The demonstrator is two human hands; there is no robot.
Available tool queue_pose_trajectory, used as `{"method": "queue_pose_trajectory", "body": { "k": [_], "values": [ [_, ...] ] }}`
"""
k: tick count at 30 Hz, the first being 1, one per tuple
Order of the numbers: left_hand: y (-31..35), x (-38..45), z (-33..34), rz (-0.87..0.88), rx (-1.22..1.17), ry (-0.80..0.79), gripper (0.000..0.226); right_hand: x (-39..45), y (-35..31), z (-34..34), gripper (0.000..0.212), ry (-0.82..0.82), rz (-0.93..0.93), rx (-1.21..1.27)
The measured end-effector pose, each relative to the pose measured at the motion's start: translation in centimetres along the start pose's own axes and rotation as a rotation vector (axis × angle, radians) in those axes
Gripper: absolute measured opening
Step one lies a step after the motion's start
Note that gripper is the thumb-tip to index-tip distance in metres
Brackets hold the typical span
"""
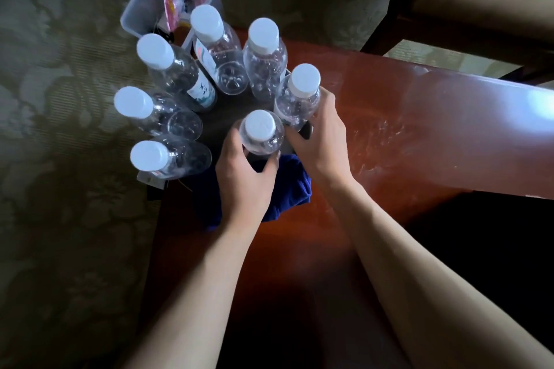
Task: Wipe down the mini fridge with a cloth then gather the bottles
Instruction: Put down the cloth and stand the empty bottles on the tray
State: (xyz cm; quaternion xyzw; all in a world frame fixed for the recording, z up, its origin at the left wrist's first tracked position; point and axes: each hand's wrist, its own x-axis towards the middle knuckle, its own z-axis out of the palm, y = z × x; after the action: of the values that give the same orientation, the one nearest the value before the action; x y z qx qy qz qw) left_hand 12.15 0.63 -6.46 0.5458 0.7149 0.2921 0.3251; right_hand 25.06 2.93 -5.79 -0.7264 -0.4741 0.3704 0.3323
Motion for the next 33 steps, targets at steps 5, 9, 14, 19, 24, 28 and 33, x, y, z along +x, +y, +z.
{"method": "queue_pose_trajectory", "body": {
  "k": [5, 9, 14, 19, 24, 28, 33],
  "values": [
    [-0.3, 0.7, 0.0, 0.006, -0.054, 0.066, 0.067, -0.8, 0.2, 0.5, 0.065, 0.006, -0.002, -0.008],
    [-0.2, 2.0, 0.5, -0.011, -0.047, 0.135, 0.069, -1.1, 0.6, 0.9, 0.063, 0.036, 0.012, -0.022],
    [-0.6, 3.1, 0.9, -0.067, -0.105, 0.184, 0.066, -1.4, 0.2, 1.5, 0.063, 0.087, 0.061, 0.018],
    [-0.5, 2.6, 0.7, -0.090, -0.200, 0.199, 0.062, -1.4, -0.1, 2.3, 0.065, 0.132, 0.063, 0.032],
    [-0.4, 3.2, 0.7, -0.073, -0.217, 0.214, 0.063, -1.1, -0.2, 2.3, 0.064, 0.153, 0.053, 0.036],
    [-0.3, 3.4, 1.2, -0.067, -0.203, 0.224, 0.064, -0.7, -0.2, 2.2, 0.064, 0.160, 0.056, 0.043],
    [-0.4, 3.6, 1.6, -0.073, -0.190, 0.235, 0.066, -0.5, 0.2, 2.4, 0.066, 0.163, 0.045, 0.033]
  ]
}}
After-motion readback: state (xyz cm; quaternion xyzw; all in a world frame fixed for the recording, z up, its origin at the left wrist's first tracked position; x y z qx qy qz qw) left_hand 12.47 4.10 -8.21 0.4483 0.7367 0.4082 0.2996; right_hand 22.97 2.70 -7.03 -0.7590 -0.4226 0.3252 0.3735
